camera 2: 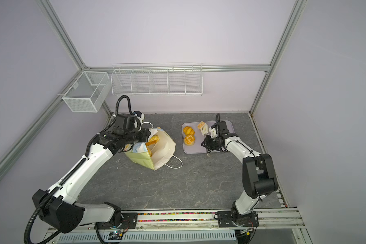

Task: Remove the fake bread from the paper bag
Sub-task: 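Carry the sesame bun with the tongs over the lavender tray, then lower the sesame bun onto the tray beside the other buns and release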

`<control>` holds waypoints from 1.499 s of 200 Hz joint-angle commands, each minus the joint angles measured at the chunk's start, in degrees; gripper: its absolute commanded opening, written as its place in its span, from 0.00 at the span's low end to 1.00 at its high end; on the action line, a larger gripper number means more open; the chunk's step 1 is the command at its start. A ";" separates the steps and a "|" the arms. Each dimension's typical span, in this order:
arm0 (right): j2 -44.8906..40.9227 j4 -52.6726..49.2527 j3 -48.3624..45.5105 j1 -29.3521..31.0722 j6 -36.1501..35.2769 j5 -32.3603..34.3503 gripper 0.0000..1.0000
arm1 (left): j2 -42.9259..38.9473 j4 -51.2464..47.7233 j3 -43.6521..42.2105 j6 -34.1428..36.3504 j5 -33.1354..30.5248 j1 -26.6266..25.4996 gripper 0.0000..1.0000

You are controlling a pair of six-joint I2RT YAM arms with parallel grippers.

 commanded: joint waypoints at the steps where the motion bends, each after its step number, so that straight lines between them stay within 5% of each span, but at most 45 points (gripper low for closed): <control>1: 1.14 8.70 2.51 -0.19 4.55 -5.17 0.07 | -0.42 -1.40 -0.49 1.06 0.43 0.59 0.00; 118: 7.97 21.05 -0.52 -0.14 13.23 -11.73 0.09 | 1.63 -1.22 -0.56 1.94 1.50 1.57 0.00; 160: 7.27 18.49 -2.58 -0.14 13.04 -10.14 0.20 | 0.56 -1.67 -1.44 2.11 0.98 1.78 0.00; 234: 2.98 12.61 -5.48 0.08 11.86 -7.32 0.23 | -1.29 -1.21 -3.35 1.50 1.13 1.84 0.00; 300: 1.01 10.20 -7.66 0.25 11.75 -5.84 0.40 | -2.54 -1.12 -4.21 1.18 1.40 1.86 0.00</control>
